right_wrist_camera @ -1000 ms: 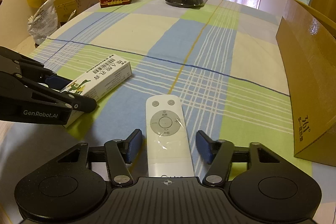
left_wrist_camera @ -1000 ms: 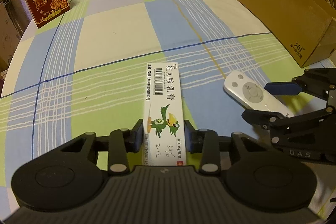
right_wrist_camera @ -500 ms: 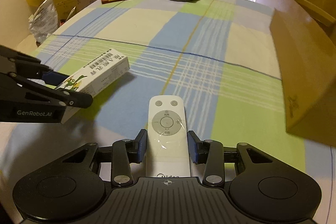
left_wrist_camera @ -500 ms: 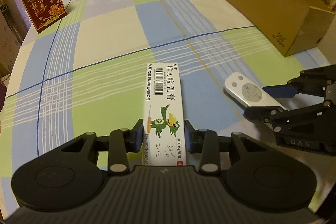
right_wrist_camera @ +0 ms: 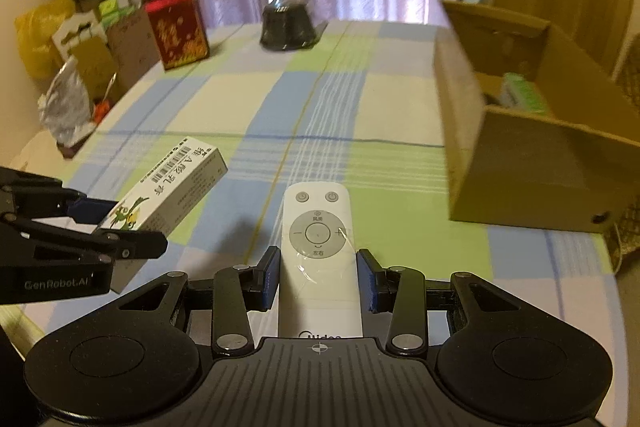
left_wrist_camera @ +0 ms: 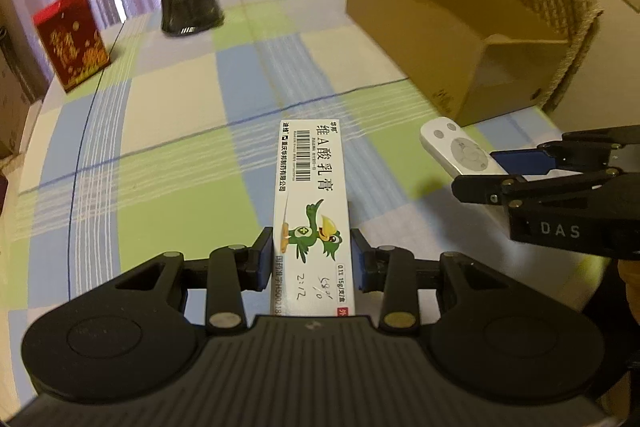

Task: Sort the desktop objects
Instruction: 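Carry the medicine box and white remote over the cardboard box with both tools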

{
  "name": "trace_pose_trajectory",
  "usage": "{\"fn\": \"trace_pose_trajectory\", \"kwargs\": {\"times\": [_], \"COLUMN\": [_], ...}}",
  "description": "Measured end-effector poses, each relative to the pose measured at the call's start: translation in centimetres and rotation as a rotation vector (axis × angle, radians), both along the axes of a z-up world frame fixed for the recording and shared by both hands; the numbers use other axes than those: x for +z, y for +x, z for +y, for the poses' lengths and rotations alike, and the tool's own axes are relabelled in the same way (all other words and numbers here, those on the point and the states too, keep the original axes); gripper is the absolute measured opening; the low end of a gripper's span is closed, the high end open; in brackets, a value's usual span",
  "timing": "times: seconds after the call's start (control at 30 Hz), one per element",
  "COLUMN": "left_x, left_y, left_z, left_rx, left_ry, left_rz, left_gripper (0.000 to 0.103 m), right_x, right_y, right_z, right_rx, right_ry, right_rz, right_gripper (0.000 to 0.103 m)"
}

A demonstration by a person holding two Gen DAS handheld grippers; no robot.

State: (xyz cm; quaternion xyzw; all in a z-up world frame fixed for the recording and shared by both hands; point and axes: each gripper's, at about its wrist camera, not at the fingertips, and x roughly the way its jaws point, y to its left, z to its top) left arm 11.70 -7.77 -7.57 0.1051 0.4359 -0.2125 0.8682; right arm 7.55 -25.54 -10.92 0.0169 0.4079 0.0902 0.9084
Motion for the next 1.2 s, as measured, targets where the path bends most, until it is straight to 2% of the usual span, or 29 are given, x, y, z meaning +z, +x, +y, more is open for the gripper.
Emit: {"fn": "trace_pose_trajectory", "kwargs": {"times": [0.2,0.47,0.97,1.2], "left_x": [2.6,4.5,5.5,5.8], "left_y": [-1.7,-3.1,-3.2,-2.0], "left_z": [-1.8,-4.4,-7.3,-9.2], "left_rx": [-0.036,-0.094,-0.153,-0.184], "left_ry": [-0.005,-0.001,-0.005,-0.019], "left_rz": [-0.041,-0.080,-0.099,-0.103], "left_gripper": [0.033,0.033,0.033,0.033], "right_x": [2.8,5.0,5.8,6.2], "right_y": [-2.1,-3.8,-5.0,-4.6], "right_z": [-1.6,-3.7,-7.2,-9.6], "right_rx": [-0.049,-0.111,-0.187,-0.232], "right_ry": [0.021,0.030,0.045,0.045], "right_rz": [-0.050,-0.093,-0.106,-0.109], "right_gripper": [0.039,0.039,0.039,0.039]}}
